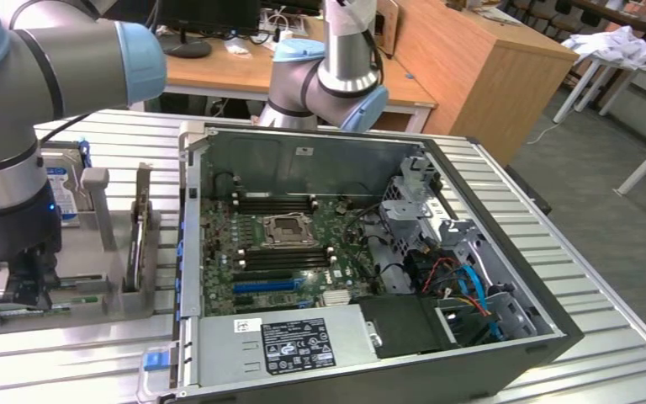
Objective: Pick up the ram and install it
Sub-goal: 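Pick up the ram and move it above insertion slot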
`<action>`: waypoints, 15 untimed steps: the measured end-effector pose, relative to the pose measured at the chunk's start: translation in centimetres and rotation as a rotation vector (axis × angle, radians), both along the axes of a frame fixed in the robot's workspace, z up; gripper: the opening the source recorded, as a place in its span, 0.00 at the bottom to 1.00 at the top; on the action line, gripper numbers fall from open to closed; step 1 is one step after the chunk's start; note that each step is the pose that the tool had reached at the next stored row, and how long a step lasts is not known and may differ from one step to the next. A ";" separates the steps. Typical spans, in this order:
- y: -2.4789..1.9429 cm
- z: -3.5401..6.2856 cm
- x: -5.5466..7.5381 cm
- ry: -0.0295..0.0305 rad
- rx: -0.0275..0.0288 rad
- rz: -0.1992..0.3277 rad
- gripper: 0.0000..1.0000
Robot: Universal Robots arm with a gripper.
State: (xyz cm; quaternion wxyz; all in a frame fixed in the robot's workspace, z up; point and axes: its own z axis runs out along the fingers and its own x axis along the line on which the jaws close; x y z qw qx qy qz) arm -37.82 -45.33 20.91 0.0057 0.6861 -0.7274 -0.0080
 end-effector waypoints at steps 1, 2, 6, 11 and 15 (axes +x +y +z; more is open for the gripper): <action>0.00 -0.02 0.0 0.0000 0.0000 0.006 0.36; 0.00 -0.02 0.0 0.0000 0.0000 0.010 0.36; 0.00 -0.03 0.0 0.0000 0.0000 0.012 0.36; 0.00 -0.03 0.0 0.0000 0.0001 0.040 0.36; 0.00 -0.03 0.0 0.0000 0.0000 0.043 0.36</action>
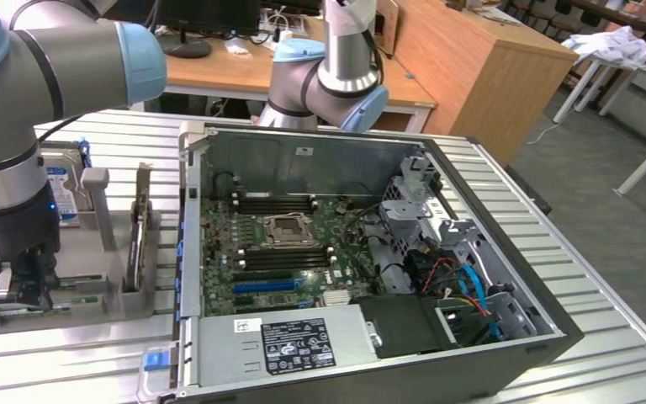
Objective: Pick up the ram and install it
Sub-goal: 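Pick up the ram and move it above insertion slot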
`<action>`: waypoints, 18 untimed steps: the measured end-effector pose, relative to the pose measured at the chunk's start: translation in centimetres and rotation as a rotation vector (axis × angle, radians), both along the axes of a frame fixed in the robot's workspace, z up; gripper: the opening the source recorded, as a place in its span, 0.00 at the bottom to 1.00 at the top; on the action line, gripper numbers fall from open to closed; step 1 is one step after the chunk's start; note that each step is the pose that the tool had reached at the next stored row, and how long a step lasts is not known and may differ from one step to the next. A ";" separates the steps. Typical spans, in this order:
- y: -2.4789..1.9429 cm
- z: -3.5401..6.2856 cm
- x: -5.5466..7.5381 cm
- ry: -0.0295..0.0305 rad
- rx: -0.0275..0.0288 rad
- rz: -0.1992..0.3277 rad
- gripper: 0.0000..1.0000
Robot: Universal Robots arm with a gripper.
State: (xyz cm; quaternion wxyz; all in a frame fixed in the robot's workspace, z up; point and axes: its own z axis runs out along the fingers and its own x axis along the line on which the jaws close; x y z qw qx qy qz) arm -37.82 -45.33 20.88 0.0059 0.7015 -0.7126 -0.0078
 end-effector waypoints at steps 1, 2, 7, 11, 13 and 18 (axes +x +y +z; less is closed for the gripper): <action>0.00 0.00 0.0 -0.0001 0.0001 0.000 0.36; 0.01 -0.02 0.0 -0.0003 0.0003 0.000 0.36; 0.00 0.00 0.3 -0.0001 0.0001 0.002 0.36; 0.00 -0.01 0.6 -0.0001 0.0001 0.008 0.36; 0.00 -0.01 0.6 0.0000 0.0000 0.009 0.36; 0.00 -0.65 0.6 0.0000 0.0002 0.009 0.36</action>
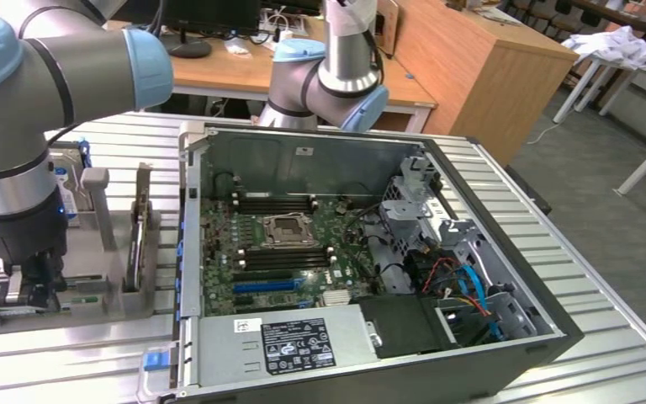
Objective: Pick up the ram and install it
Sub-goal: 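Pick up the ram and move it above insertion slot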
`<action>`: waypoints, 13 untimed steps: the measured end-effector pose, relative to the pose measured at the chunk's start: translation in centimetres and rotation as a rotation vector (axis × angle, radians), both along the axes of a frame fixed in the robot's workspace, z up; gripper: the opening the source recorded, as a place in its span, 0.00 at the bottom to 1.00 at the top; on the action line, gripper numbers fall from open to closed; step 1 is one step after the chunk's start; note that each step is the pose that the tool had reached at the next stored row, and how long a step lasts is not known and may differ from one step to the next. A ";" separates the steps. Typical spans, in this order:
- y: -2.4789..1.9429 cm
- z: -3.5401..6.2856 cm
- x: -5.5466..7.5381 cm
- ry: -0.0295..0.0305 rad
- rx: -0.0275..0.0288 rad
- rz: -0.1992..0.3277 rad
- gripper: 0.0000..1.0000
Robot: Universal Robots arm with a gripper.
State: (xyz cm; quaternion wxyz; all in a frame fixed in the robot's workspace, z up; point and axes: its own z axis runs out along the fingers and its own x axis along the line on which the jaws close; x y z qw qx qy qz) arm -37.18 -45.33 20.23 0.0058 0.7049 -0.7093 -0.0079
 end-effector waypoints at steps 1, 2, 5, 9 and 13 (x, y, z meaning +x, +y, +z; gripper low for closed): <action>0.00 -0.05 0.0 0.0002 -0.0002 0.000 0.36; 0.00 -0.04 0.0 0.0003 -0.0002 0.000 0.36; 0.00 -0.06 0.0 0.0000 0.0000 0.000 0.36; 0.00 -0.06 0.0 0.0001 -0.0001 0.000 0.36; 0.00 -0.06 0.0 0.0001 -0.0001 0.000 0.27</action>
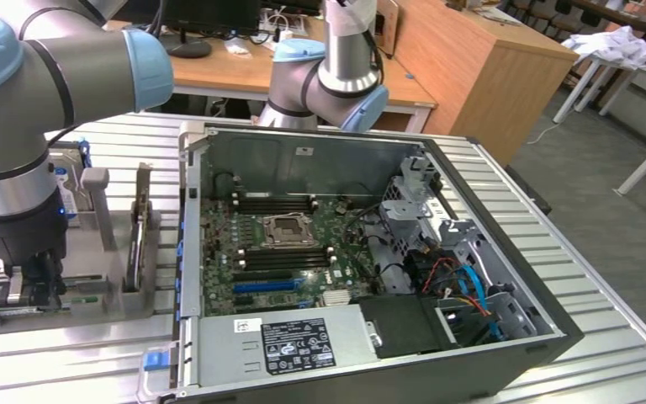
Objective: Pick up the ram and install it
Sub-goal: 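Pick up the ram and move it above insertion slot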
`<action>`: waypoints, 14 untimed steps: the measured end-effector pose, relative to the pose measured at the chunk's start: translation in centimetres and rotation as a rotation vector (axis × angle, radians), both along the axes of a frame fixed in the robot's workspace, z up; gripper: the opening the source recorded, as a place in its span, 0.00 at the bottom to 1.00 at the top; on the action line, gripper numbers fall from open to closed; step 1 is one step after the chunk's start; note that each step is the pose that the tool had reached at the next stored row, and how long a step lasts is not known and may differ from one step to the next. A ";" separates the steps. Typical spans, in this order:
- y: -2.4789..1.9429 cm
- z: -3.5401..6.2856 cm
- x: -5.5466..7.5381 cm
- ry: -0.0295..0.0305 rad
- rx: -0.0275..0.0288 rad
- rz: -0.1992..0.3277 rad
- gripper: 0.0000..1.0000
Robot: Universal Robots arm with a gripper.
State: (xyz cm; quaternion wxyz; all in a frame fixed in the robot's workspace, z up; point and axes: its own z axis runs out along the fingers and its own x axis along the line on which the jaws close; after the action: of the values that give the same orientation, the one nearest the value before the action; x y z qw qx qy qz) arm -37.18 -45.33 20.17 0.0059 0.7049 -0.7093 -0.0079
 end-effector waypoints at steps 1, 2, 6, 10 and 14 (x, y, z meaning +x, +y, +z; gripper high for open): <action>0.00 0.00 0.0 0.0000 0.0000 0.000 0.27; 0.00 0.00 0.0 0.0000 0.0001 0.000 0.27; -0.03 -0.02 0.0 -0.0003 0.0001 0.000 0.27; -0.11 0.00 0.0 0.0000 0.0000 0.000 0.27; -0.26 0.00 0.0 0.0000 0.0000 0.000 0.27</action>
State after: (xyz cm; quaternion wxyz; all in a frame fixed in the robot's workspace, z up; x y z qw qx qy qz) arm -37.18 -45.60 20.17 0.0059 0.7049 -0.7093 -0.0078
